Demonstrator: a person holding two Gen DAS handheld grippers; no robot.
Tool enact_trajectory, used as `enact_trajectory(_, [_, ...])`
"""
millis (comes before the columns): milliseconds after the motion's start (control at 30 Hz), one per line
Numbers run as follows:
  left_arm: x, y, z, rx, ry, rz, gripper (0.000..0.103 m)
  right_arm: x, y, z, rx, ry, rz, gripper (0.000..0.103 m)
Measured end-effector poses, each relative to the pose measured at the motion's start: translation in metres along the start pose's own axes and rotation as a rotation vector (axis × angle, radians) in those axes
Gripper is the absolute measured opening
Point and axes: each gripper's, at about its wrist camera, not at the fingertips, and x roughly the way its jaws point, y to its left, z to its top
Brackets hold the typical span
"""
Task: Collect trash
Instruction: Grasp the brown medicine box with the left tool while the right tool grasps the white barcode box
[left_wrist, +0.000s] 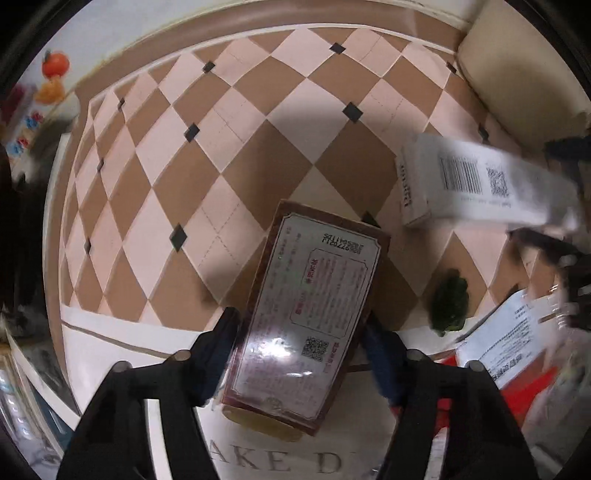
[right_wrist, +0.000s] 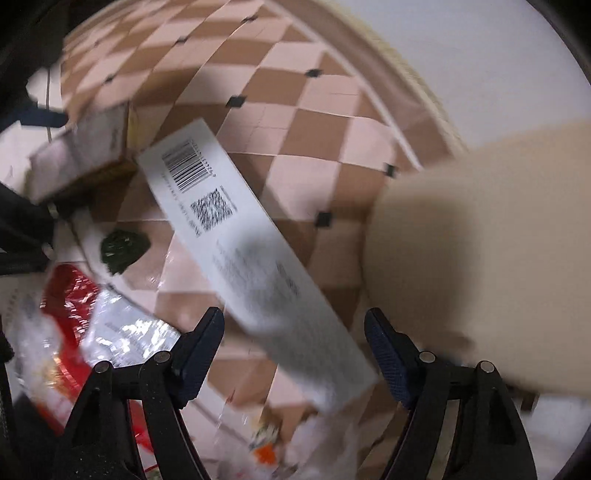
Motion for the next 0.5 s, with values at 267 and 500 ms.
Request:
enact_trajectory(267, [-0.011,0.027,-0.029,-0.094,-0.040,0.068,0.059,0.035,0.003,0.032,0.015,0.017,0.130,0.063])
enact_trajectory(500, [-0.067,0.043,-0.063,-0.166,-0.200,0.113,0.059,0.016,0.004,0.036,0.223,-0.095,0.222,0.054])
